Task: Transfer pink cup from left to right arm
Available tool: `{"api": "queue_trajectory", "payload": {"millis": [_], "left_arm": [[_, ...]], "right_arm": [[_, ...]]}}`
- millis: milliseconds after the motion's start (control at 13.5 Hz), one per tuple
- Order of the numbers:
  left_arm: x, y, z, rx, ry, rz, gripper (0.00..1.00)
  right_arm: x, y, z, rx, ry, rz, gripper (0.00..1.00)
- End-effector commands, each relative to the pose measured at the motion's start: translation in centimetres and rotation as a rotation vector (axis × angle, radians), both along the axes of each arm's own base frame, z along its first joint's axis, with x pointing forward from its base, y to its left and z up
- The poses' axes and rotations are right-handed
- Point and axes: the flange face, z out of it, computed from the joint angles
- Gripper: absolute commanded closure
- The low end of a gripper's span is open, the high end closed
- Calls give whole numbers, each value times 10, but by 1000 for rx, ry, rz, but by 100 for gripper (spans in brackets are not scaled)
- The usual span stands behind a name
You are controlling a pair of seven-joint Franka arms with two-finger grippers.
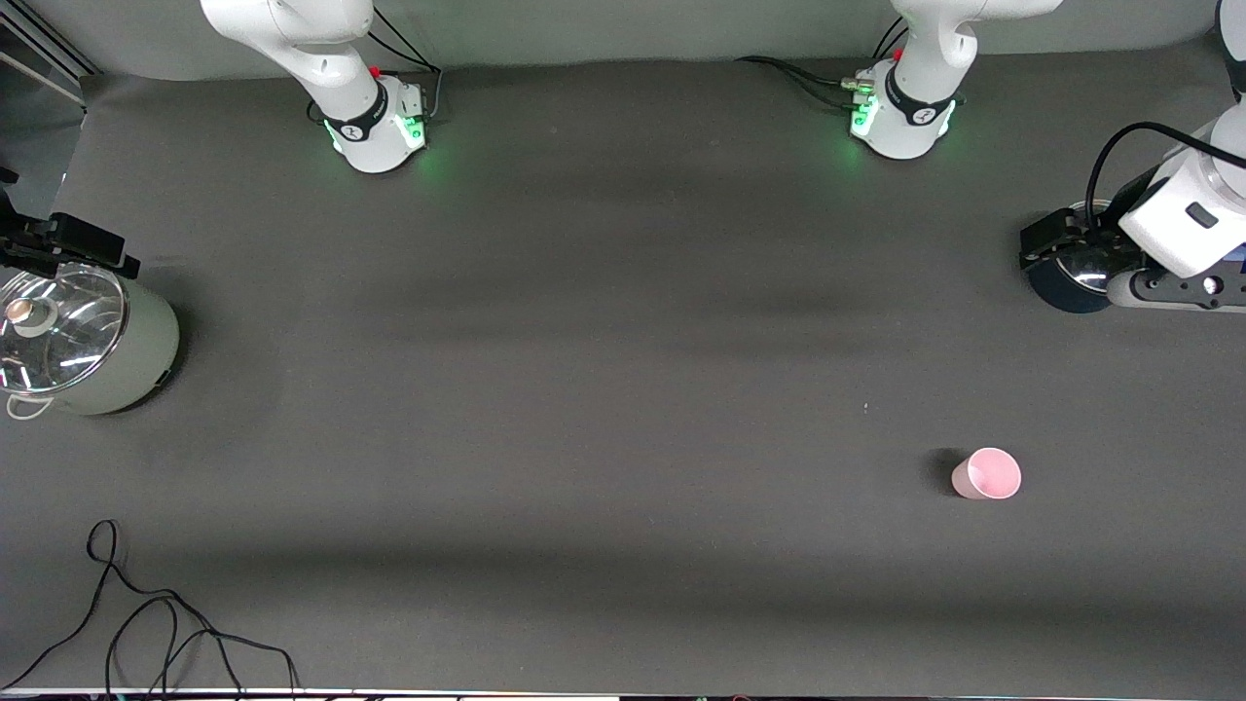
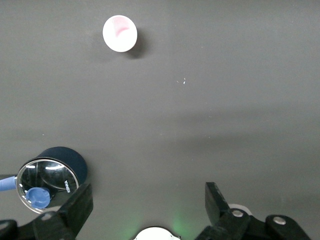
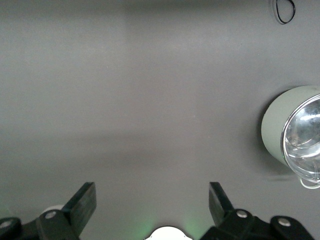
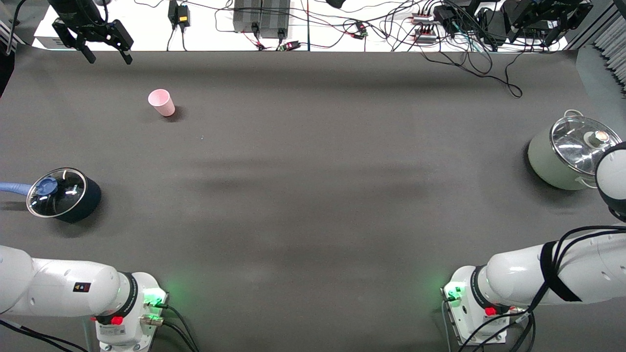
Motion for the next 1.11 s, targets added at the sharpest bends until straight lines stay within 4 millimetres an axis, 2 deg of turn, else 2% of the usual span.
{"api": "queue_trajectory", "payload": {"millis": [0, 74, 520, 1039], "left_arm": [[-5, -3, 4, 9, 26, 1, 0], [-4, -3, 4, 9, 24, 1, 0], [-2, -2, 8, 18, 11, -2, 0], [5, 2, 5, 18, -7, 7, 0]], "right_arm": [[0, 3, 7, 13, -2, -12, 0], [3, 6, 13, -3, -15, -3, 0], [4, 6, 3, 3, 19, 7, 0], [3, 4, 4, 3, 19, 4, 0]]}}
